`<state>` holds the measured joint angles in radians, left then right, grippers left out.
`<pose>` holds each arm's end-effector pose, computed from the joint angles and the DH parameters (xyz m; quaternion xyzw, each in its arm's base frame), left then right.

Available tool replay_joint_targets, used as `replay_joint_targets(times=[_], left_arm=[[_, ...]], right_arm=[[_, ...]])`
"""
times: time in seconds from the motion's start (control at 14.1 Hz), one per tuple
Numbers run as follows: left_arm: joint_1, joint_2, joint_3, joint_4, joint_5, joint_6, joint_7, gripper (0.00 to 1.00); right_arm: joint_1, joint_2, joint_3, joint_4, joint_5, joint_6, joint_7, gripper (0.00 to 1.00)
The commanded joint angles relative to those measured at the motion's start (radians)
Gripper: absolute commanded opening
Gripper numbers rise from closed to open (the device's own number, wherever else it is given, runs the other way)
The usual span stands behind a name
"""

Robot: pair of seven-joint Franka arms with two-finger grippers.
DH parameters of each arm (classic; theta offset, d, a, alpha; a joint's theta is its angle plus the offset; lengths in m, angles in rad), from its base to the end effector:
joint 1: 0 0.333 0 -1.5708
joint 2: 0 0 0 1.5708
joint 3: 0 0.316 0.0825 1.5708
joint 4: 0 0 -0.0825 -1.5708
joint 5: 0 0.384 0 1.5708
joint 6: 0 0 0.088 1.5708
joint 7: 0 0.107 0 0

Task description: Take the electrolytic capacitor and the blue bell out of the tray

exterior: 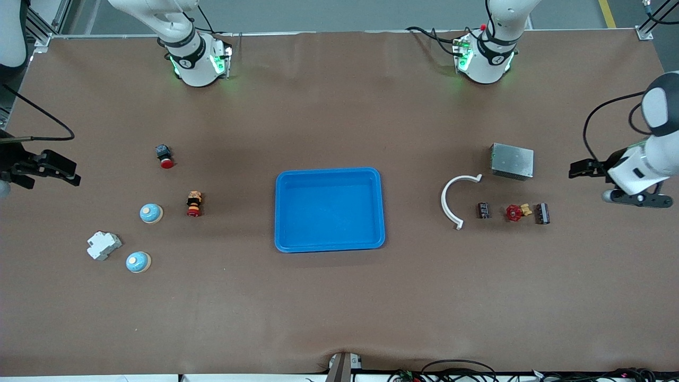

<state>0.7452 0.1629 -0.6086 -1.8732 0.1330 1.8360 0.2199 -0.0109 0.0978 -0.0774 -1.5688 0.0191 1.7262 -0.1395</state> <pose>0.5670 0.1011 0.4264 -0.9942 0.0651 0.0857 0.0008 0.5953 -0.0488 0.5834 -0.9992 -0.0247 -0.0304 0.0023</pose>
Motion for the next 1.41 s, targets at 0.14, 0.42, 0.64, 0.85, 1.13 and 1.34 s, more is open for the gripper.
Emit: replay_joint_targets(times=[0.14, 0.42, 0.64, 0.85, 1.13, 1.34], left_arm=[[-0.024, 0.004, 0.024, 0.163, -0.052, -0.132, 0.009, 1.00], [-0.312, -0.009, 0.280, 0.220, -0.093, -0.168, -0.005, 1.00], [-0.533, -0.032, 0.481, 0.239, -0.116, -0.169, -0.008, 1.00], [-0.633, -0.039, 0.536, 0.281, -0.113, -0.169, -0.013, 1.00], [-0.702, -0.115, 0.532, 0.276, -0.127, -0.178, -0.184, 1.00], [-0.731, -0.170, 0.524, 0.272, -0.131, -0.251, -0.237, 1.00]], right_arm=[[0.003, -0.038, 0.007, -0.033, -0.021, 0.009, 0.035, 1.00], [-0.003, -0.032, 0.002, -0.016, -0.018, 0.003, 0.041, 1.00], [-0.004, -0.039, 0.004, -0.019, -0.007, -0.011, 0.043, 1.00], [-0.014, -0.040, 0.001, -0.017, -0.005, -0.017, 0.029, 1.00], [-0.012, -0.040, 0.002, -0.023, -0.007, -0.042, 0.015, 1.00], [-0.012, -0.041, 0.007, -0.023, -0.007, -0.056, -0.015, 1.00]])
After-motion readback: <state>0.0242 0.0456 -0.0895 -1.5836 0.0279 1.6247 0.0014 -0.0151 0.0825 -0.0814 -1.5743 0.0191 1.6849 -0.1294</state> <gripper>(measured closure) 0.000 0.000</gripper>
